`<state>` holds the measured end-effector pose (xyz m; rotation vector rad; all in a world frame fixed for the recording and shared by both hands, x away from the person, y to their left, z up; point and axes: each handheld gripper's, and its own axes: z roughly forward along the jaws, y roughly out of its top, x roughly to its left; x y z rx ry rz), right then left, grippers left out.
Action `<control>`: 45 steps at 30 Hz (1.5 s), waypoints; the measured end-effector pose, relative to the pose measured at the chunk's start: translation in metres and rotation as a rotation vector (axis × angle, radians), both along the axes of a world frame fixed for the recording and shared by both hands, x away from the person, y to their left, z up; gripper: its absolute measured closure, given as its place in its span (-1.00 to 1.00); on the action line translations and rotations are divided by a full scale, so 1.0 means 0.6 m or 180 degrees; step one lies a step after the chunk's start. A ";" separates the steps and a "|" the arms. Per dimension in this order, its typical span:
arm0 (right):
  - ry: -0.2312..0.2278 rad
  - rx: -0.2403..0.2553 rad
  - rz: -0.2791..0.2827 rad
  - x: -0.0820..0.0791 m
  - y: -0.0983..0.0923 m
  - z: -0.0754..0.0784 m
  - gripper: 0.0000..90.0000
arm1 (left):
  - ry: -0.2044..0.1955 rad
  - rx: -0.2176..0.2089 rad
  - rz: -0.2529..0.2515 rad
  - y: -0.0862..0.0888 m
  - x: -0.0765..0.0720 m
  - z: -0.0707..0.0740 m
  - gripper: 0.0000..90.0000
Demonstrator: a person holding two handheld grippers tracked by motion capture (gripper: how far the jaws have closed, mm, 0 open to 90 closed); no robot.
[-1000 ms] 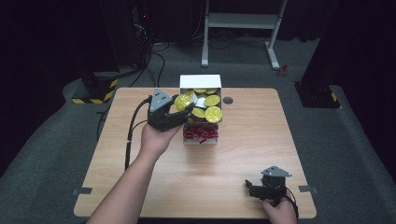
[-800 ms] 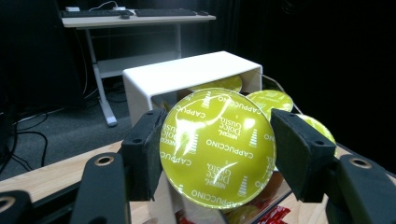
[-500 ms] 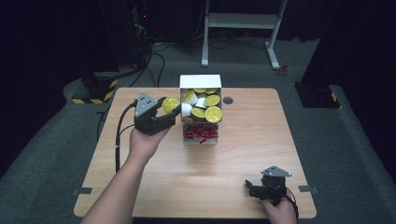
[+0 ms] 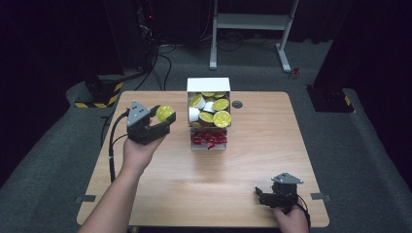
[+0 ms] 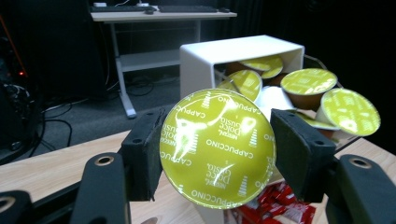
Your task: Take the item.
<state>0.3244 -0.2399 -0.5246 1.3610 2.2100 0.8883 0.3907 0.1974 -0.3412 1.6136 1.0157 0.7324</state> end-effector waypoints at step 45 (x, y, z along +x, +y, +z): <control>-0.0002 -0.0008 0.0003 0.000 0.000 0.000 -0.83 | 0.0387 0.0015 0.0439 0.092 0.018 -0.124 -0.13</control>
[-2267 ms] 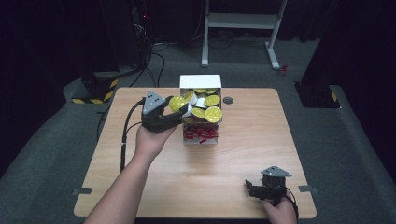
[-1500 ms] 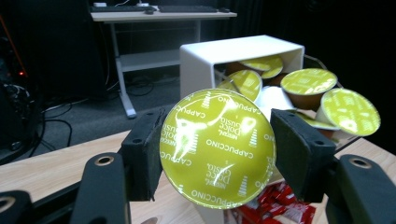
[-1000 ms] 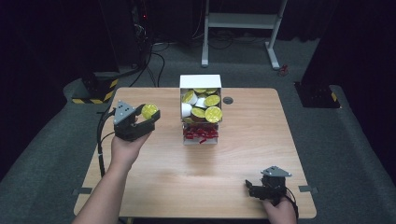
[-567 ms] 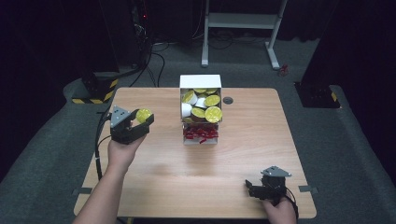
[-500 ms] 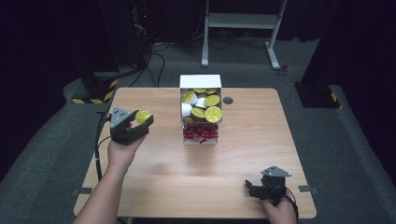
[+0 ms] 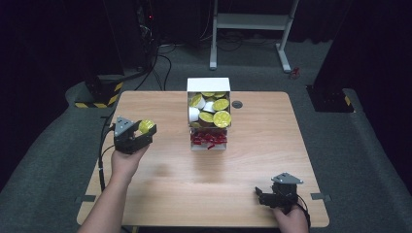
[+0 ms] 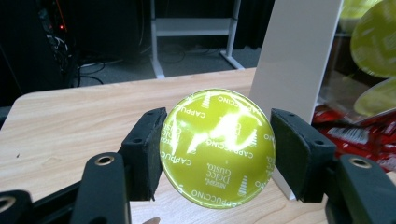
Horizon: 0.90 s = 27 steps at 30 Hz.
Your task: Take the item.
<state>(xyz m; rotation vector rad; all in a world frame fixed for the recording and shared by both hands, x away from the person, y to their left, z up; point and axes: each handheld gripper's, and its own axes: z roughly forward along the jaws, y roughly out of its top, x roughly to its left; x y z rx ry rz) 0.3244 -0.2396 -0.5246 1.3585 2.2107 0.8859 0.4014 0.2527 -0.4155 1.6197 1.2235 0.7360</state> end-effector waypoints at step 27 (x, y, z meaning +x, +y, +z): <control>-0.0007 -0.0004 0.0041 0.000 0.001 0.000 -0.83 | 0.0556 0.0173 0.0039 -0.021 0.051 -0.096 -0.13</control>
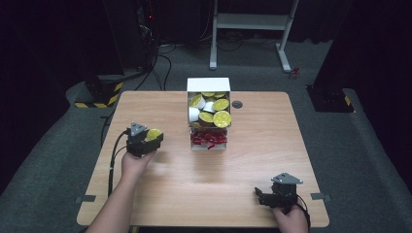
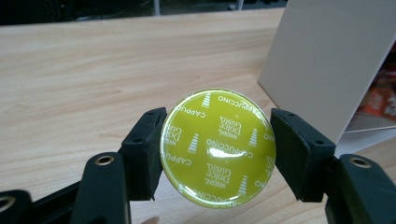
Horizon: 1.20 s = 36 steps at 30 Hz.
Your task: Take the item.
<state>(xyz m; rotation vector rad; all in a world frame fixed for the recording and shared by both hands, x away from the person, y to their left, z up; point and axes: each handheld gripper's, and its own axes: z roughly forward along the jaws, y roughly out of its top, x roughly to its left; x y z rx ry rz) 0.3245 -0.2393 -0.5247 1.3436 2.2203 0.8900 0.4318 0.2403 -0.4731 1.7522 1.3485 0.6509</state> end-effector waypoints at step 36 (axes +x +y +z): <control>0.0010 0.0004 0.0016 -0.001 0.001 0.000 -0.83 | 0.0380 0.0085 0.0008 -0.012 0.019 -0.057 -0.14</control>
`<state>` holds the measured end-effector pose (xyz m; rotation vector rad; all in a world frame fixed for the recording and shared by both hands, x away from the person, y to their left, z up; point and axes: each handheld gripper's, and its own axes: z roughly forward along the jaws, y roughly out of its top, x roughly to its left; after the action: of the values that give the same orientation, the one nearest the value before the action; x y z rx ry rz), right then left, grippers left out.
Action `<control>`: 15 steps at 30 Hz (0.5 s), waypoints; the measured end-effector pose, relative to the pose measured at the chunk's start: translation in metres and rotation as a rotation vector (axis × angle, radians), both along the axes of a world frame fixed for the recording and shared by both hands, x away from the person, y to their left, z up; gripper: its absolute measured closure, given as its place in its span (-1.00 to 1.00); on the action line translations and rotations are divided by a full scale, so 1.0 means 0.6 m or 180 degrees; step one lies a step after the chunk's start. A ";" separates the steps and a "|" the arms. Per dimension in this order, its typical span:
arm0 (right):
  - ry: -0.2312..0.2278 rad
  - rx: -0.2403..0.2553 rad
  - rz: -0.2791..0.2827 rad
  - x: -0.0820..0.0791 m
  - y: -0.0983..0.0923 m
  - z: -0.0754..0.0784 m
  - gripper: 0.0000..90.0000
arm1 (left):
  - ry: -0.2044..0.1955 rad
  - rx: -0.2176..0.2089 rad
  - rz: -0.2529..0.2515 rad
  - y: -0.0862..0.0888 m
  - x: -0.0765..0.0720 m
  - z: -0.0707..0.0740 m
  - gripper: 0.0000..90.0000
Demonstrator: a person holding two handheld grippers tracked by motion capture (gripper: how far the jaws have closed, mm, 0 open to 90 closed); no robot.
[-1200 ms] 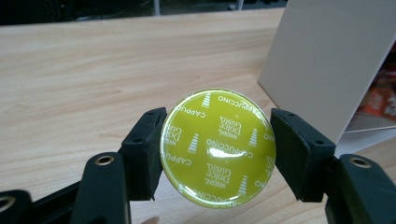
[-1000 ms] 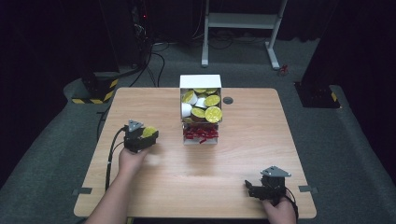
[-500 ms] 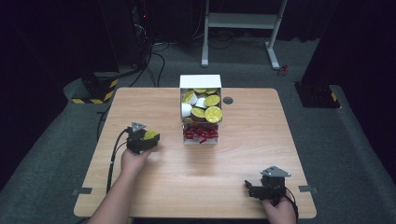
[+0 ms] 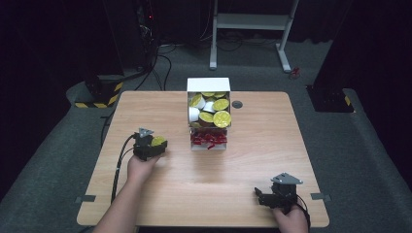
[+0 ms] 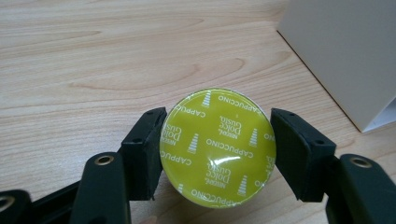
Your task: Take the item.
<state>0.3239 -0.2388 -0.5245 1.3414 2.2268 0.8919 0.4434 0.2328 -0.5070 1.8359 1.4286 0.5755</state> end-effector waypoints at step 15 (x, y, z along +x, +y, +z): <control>0.0001 0.0001 0.0000 0.000 0.000 0.000 -0.83 | -0.0060 -0.0128 -0.0007 0.015 -0.004 0.010 -0.30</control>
<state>0.3239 -0.2388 -0.5245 1.3418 2.2268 0.8923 0.4412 0.2415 -0.5010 1.7956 1.4157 0.5577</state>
